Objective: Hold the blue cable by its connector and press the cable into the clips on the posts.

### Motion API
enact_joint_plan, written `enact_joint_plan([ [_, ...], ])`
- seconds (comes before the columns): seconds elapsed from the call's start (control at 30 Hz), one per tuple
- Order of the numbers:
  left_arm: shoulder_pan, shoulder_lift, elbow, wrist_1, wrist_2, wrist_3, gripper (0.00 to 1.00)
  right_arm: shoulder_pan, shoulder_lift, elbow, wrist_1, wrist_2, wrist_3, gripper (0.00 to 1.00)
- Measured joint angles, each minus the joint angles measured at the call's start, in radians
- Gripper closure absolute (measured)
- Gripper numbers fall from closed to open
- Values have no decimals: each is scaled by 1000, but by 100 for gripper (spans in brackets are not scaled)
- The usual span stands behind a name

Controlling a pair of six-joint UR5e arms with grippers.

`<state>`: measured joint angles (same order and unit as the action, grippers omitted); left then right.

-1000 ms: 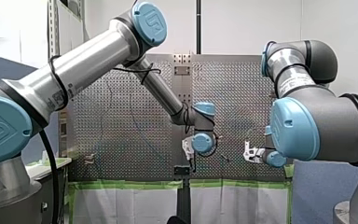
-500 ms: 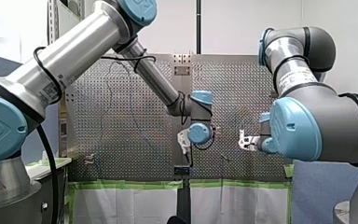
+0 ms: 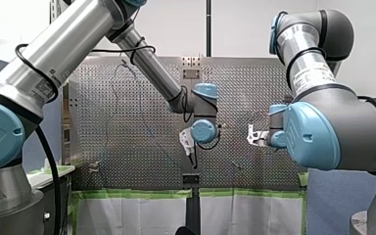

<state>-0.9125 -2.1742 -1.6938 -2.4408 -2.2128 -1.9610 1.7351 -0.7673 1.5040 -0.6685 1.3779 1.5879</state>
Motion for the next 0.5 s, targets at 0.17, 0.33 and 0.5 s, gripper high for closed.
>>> enact_joint_plan([
  [0.17,0,41,-42,31,3,-1,0,5,-43,0,-2,9,18,100],
  [0.33,-1,51,-51,36,3,-1,0,6,-53,0,-3,11,23,100],
  [0.5,-1,52,-52,37,3,-1,0,6,-54,0,-3,11,24,100],
])
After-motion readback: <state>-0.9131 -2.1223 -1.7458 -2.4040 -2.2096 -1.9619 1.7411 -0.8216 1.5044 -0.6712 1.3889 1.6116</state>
